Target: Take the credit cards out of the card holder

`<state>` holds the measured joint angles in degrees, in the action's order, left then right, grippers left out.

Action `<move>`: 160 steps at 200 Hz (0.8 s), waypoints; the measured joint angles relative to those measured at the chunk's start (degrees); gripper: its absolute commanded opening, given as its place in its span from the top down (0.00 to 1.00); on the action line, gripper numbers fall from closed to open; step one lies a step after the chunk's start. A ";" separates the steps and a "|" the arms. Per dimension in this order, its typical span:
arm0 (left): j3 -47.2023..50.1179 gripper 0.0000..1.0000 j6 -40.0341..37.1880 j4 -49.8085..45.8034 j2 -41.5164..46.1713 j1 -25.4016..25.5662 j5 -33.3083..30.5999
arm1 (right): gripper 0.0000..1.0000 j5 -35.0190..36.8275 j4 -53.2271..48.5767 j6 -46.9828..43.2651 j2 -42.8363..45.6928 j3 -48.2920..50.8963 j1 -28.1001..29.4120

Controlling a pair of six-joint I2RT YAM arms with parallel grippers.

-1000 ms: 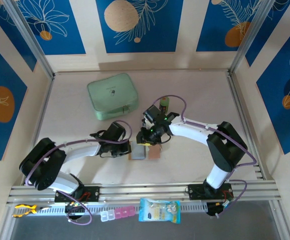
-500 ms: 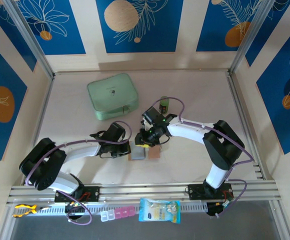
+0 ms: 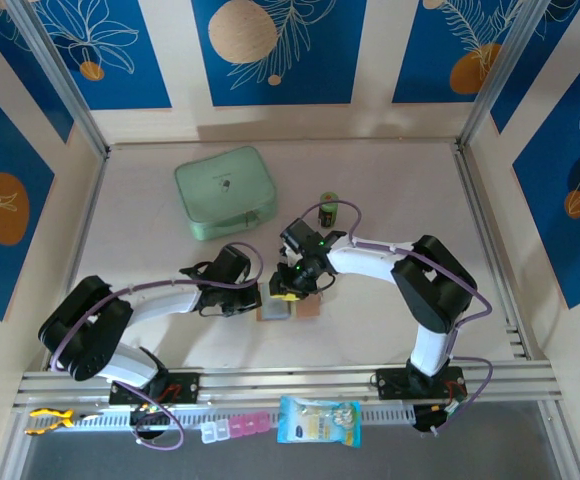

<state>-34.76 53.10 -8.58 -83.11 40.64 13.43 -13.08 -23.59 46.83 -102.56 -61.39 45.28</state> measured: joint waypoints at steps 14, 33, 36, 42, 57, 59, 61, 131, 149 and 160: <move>0.00 1.00 0.00 0.00 0.00 0.00 0.00 | 0.67 0.24 -0.17 -0.02 -0.28 -0.04 0.11; 0.00 1.00 -0.02 -0.02 0.00 0.00 0.00 | 0.67 0.98 -0.92 -0.07 -0.74 -0.22 0.28; 0.00 1.00 -0.02 -0.02 0.00 0.00 0.00 | 0.67 1.05 -1.07 -0.07 -0.74 -0.26 0.31; 0.00 1.00 -0.02 -0.02 0.00 0.00 0.00 | 0.68 1.33 -1.42 -0.11 -0.76 -0.33 0.37; 0.00 1.00 -0.02 -0.02 -0.02 0.00 0.00 | 0.68 2.36 -2.40 -0.31 -0.76 -0.79 0.55; 0.00 1.00 -0.02 -0.02 -0.02 0.00 0.00 | 0.68 2.45 -2.51 -0.28 -0.76 -0.81 0.59; 0.00 1.00 -0.02 -0.02 -0.02 0.00 0.00 | 0.68 2.62 -2.69 -0.31 -0.76 -0.90 0.63; -0.02 1.00 -0.02 0.00 -0.22 0.00 0.00 | 0.68 4.76 -4.39 -0.87 -0.74 -1.29 0.81; -0.02 1.00 -0.04 -0.02 -0.22 0.00 0.00 | 0.69 5.07 -4.57 -0.90 -0.72 -1.27 0.81; -0.04 1.00 -0.04 -0.04 -0.22 0.00 0.00 | 0.69 5.25 -4.57 -0.92 -0.72 -1.27 0.81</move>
<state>-34.81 53.06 -8.62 -83.33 40.64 13.43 -7.84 -28.16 45.91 -103.28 -62.65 46.09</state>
